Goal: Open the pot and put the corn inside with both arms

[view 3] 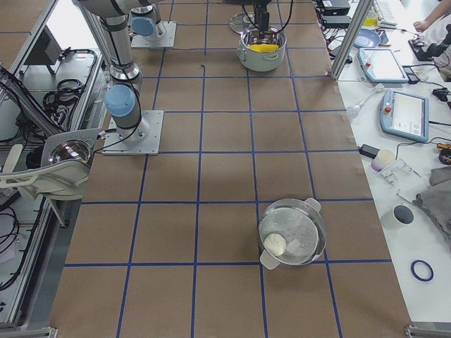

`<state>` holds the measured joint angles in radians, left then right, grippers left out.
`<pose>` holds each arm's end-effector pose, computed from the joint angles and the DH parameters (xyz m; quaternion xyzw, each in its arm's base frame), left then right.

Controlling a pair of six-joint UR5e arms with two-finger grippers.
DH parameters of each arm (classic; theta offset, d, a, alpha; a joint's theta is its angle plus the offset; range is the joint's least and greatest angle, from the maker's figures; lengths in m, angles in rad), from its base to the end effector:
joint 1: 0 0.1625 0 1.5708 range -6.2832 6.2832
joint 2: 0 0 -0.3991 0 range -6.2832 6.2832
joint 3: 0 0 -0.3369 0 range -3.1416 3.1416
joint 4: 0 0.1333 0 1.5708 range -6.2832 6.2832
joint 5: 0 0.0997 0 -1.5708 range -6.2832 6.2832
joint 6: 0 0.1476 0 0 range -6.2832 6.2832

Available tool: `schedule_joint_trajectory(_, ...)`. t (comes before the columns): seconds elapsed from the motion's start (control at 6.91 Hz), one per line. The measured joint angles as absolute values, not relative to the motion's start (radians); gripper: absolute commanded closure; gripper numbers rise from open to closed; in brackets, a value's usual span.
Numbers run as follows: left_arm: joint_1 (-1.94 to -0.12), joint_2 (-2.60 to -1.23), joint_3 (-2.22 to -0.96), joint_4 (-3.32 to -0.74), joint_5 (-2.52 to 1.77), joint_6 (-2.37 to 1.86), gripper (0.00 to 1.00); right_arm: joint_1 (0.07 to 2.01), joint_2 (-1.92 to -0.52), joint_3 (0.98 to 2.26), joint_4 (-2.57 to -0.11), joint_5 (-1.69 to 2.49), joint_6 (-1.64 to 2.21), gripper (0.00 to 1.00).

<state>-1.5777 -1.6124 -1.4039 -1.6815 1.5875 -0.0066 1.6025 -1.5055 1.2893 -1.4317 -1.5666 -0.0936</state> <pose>-0.1340 -0.4518 0.4572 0.0001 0.9999 -0.0073 0.0083 0.1486 -0.4614 0.4935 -0.0626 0.9973 -0.0386 0.0009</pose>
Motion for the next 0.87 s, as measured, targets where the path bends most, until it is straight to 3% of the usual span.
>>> schedule_joint_trajectory(0.29,-1.579,-1.602,-1.422,-1.656,1.588,-0.005,0.0,1.599,-1.535,1.39,-1.592,-1.57,-0.089,0.0)
schedule_joint_trajectory(0.87,-1.576,-1.599,-1.427,-1.648,1.589,-0.005,0.0,1.601,-1.545,1.415,-1.653,-1.566,-0.084,0.0)
